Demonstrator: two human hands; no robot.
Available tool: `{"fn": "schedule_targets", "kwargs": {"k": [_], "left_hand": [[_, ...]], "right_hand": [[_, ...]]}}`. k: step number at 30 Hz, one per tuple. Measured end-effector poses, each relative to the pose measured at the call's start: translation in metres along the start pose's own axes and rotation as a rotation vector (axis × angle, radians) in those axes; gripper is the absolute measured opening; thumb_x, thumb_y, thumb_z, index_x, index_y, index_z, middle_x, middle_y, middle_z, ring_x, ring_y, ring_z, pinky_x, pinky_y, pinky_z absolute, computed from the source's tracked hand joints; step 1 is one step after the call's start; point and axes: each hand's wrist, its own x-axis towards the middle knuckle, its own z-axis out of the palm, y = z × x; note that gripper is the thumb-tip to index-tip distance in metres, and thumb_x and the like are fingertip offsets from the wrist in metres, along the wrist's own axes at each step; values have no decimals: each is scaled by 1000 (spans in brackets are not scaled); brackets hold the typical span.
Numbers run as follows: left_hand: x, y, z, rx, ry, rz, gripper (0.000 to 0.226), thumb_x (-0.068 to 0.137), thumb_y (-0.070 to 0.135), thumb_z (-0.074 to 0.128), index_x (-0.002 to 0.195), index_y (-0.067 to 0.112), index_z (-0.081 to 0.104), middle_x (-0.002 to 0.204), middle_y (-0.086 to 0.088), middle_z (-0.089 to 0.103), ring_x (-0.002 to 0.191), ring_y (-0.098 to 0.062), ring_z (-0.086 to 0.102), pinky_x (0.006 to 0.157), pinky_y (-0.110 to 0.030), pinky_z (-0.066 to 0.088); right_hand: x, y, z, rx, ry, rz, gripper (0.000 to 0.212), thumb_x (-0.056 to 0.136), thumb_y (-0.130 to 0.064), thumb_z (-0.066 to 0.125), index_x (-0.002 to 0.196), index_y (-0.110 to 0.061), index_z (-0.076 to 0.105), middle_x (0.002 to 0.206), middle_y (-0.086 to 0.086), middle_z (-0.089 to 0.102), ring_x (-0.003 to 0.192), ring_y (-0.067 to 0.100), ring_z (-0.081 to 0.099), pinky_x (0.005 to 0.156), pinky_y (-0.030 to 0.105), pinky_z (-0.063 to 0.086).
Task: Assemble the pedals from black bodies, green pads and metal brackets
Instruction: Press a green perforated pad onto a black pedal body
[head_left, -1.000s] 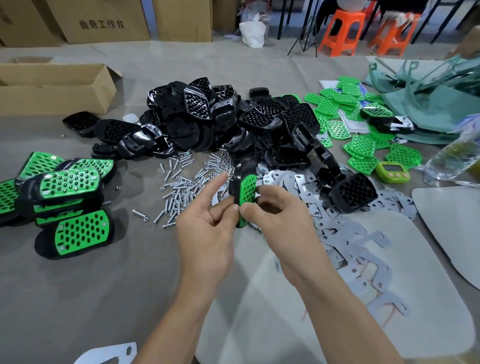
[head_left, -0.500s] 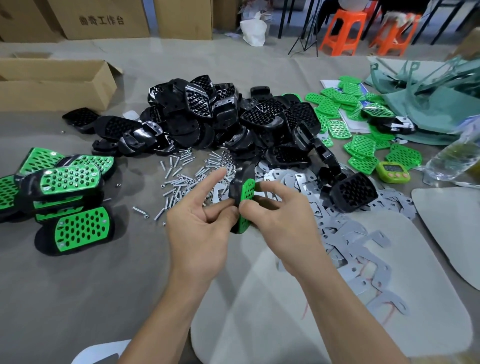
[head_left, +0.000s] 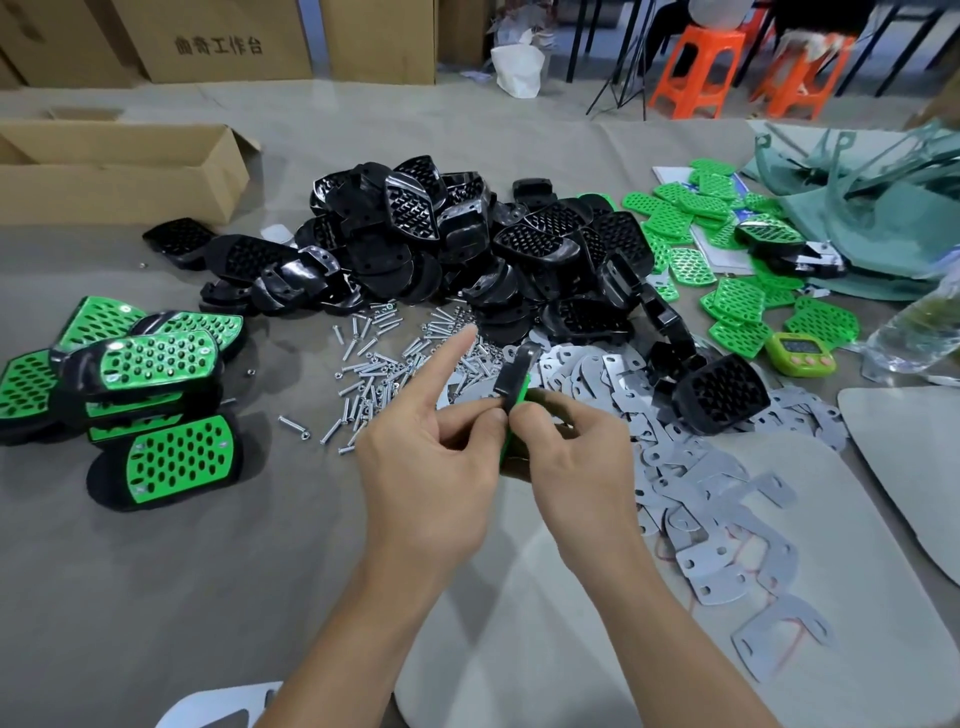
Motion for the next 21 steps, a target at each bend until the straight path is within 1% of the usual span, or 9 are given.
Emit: {"fn": "schedule_targets", "kwargs": {"k": [4, 7, 9, 11, 14, 16, 17, 19, 21], "left_hand": [[-1, 0, -1, 7, -45, 31, 68, 82, 35, 70, 141, 61, 48, 92, 19, 79, 87, -10, 77, 84, -43, 62], [-6, -2, -2, -55, -57, -15, 66, 82, 38, 72, 141, 57, 49, 95, 15, 80, 86, -17, 78, 82, -42, 63], [-8, -3, -3, -76, -70, -48, 61, 83, 37, 70, 138, 58, 52, 100, 13, 80, 92, -17, 77, 86, -42, 62], [-8, -6, -6, -156, -134, -122, 56, 82, 35, 72, 132, 57, 59, 110, 9, 79, 105, -16, 75, 92, -42, 61], [-8, -10, -11, -295, -245, -227, 53, 76, 22, 83, 124, 44, 72, 120, 4, 76, 118, -15, 70, 96, -37, 59], [-7, -11, -14, -340, -267, -251, 51, 78, 9, 80, 122, 34, 73, 117, -3, 77, 113, -18, 72, 92, -36, 60], [-6, -11, -15, -357, -272, -257, 49, 79, 6, 77, 119, 34, 76, 114, -4, 78, 108, -18, 74, 88, -32, 61], [-4, -9, -17, -388, -283, -273, 48, 78, 2, 74, 112, 36, 80, 108, -6, 79, 100, -19, 76, 81, -27, 60], [-2, -6, -18, -417, -313, -279, 48, 79, -2, 71, 111, 31, 80, 104, -10, 79, 95, -22, 78, 79, -26, 60]], "right_hand": [[3, -2, -7, 297, -158, 92, 51, 83, -34, 74, 122, -3, 65, 101, 19, 76, 96, 39, 74, 80, 38, 61], [3, -5, -12, 319, -168, 91, 43, 85, -27, 78, 124, -10, 68, 103, 17, 77, 98, 35, 74, 80, 33, 60], [3, -6, -11, 295, -158, 81, 36, 87, -25, 78, 120, -13, 71, 101, 16, 77, 96, 34, 75, 81, 36, 60], [3, -6, -10, 290, -145, 79, 35, 87, -27, 78, 118, -13, 73, 97, 16, 78, 94, 36, 75, 81, 40, 61], [5, -8, -11, 237, -131, 86, 42, 79, -35, 82, 118, -21, 74, 94, 10, 79, 88, 29, 76, 82, 39, 60], [6, -7, -13, 191, -154, 80, 45, 74, -39, 83, 116, -25, 75, 95, 9, 79, 91, 31, 76, 89, 47, 60], [6, -6, -14, 177, -168, 79, 44, 74, -41, 83, 115, -26, 76, 95, 10, 79, 92, 32, 76, 91, 50, 59], [6, -7, -15, 168, -185, 80, 43, 74, -43, 83, 113, -27, 76, 93, 10, 79, 92, 33, 76, 91, 53, 59], [6, -7, -16, 174, -203, 84, 40, 76, -41, 82, 113, -26, 77, 93, 12, 79, 91, 34, 76, 89, 53, 60]]}}
